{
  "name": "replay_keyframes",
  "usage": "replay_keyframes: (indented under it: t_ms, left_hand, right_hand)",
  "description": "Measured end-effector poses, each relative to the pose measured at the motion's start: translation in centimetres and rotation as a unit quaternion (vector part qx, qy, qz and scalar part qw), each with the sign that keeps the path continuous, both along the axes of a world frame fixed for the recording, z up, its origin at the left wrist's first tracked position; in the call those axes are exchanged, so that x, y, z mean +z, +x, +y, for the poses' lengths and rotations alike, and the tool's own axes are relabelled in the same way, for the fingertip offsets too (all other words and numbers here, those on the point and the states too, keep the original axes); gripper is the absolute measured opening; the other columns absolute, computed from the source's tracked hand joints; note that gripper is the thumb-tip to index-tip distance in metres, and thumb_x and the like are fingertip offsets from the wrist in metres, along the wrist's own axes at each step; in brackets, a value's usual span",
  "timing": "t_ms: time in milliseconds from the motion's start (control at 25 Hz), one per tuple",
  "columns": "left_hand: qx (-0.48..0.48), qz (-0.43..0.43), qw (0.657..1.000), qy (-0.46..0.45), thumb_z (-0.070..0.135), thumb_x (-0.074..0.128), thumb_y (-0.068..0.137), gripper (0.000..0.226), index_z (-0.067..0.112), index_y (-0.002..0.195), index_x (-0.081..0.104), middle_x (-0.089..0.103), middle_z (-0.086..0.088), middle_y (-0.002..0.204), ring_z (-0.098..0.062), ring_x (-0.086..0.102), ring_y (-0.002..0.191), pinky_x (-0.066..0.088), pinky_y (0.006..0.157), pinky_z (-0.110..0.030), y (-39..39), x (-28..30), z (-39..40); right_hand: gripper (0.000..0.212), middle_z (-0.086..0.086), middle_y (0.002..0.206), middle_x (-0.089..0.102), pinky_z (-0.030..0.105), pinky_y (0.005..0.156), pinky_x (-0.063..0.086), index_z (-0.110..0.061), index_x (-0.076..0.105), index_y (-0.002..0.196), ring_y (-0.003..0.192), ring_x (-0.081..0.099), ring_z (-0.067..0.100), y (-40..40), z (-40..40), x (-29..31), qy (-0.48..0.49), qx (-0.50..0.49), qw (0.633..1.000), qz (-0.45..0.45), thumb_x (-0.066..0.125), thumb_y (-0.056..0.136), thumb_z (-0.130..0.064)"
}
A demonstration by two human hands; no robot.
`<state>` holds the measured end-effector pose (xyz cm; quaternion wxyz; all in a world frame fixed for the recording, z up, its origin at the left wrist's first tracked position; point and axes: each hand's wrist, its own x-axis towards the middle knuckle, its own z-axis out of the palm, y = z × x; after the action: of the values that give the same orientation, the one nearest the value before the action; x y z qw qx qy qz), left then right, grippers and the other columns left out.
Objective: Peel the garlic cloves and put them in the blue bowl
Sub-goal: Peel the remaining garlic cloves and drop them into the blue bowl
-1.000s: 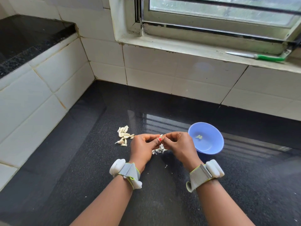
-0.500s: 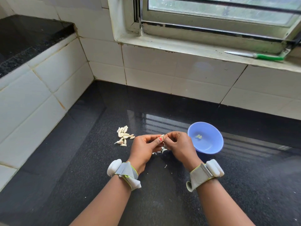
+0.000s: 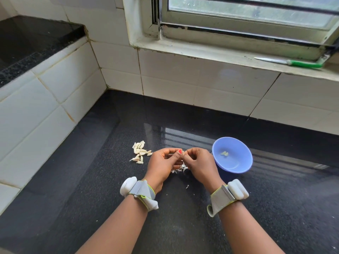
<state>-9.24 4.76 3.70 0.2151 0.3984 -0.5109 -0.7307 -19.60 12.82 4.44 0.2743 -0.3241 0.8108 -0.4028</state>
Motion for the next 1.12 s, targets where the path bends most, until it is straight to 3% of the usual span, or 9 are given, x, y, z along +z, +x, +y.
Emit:
replay_keyframes:
  t_ms: [160, 320, 560, 680, 760, 920, 1120]
  left_hand:
    - [0.0, -0.004, 1.0, -0.006, 0.007, 0.065, 0.086, 0.013, 0.0, 0.096, 0.068, 0.069, -0.013, 0.081, -0.019, 0.066, 0.071, 0.056, 0.061, -0.021, 0.02, -0.06, -0.31]
    - [-0.004, 0.003, 1.0, 0.018, 0.004, 0.056, 0.092, 0.019, -0.005, 0.107, 0.063, 0.068, -0.014, 0.082, -0.011, 0.068, 0.064, 0.056, 0.061, -0.019, 0.16, -0.22, -0.21]
    - [0.017, 0.03, 0.997, 0.064, -0.007, 0.053, 0.09, 0.023, -0.002, 0.111, 0.061, 0.068, -0.014, 0.093, -0.008, 0.07, 0.071, 0.057, 0.071, -0.018, 0.26, -0.25, -0.15]
    - [0.034, 0.034, 0.997, 0.068, -0.007, 0.06, 0.085, 0.021, -0.003, 0.106, 0.063, 0.069, -0.015, 0.09, -0.01, 0.069, 0.07, 0.057, 0.069, -0.018, 0.27, -0.06, -0.09]
    - [0.042, 0.029, 0.997, 0.058, -0.007, 0.063, 0.083, 0.021, -0.004, 0.104, 0.063, 0.069, -0.017, 0.089, -0.012, 0.069, 0.071, 0.057, 0.068, -0.019, 0.3, 0.04, -0.04]
    - [0.049, 0.021, 0.998, 0.036, -0.004, 0.068, 0.08, 0.02, -0.006, 0.1, 0.066, 0.071, -0.016, 0.086, -0.016, 0.068, 0.074, 0.057, 0.066, -0.02, 0.29, 0.21, 0.13]
    - [0.042, 0.012, 0.999, 0.014, 0.002, 0.071, 0.079, 0.015, 0.0, 0.094, 0.07, 0.072, -0.015, 0.086, -0.018, 0.07, 0.08, 0.058, 0.069, -0.022, 0.37, 0.38, 0.37]
  right_hand:
    - [0.023, -0.005, 0.065, 0.066, 0.028, 0.059, 0.049, -0.012, 0.069, 0.08, 0.058, 0.056, 0.006, -0.01, -0.25, -0.04, 0.0, 0.002, 1.0, 0.001, 0.062, 0.092, -0.031]
    - [0.021, -0.008, 0.059, 0.061, 0.023, 0.056, 0.04, -0.013, 0.067, 0.075, 0.053, 0.051, 0.004, -0.53, -0.22, -0.41, 0.011, -0.04, 0.999, 0.024, 0.061, 0.092, -0.024]
    - [0.017, 0.0, 0.092, 0.074, 0.024, 0.078, 0.048, -0.014, 0.075, 0.099, 0.086, 0.067, 0.015, -0.38, 0.26, -0.75, 0.057, 0.021, 0.986, 0.152, 0.062, 0.091, -0.02]
    - [0.006, -0.004, 0.081, 0.07, 0.015, 0.064, 0.041, -0.018, 0.074, 0.088, 0.076, 0.062, 0.011, -0.49, 0.27, -0.81, 0.062, 0.004, 0.984, 0.167, 0.07, 0.085, -0.022]
    - [0.006, -0.009, 0.072, 0.064, 0.014, 0.059, 0.04, -0.021, 0.069, 0.079, 0.07, 0.06, 0.008, -0.52, 0.19, -0.76, 0.031, -0.023, 0.991, 0.131, 0.073, 0.083, -0.021]
    - [0.008, -0.007, 0.069, 0.071, 0.03, 0.066, 0.057, -0.025, 0.071, 0.08, 0.061, 0.066, 0.009, -0.38, -0.13, -0.53, -0.052, -0.051, 0.997, -0.005, 0.072, 0.087, -0.022]
    - [0.003, -0.003, 0.073, 0.074, 0.033, 0.068, 0.06, -0.019, 0.077, 0.085, 0.061, 0.064, 0.006, -0.47, -0.17, -0.86, -0.074, -0.042, 0.994, -0.067, 0.073, 0.086, -0.019]
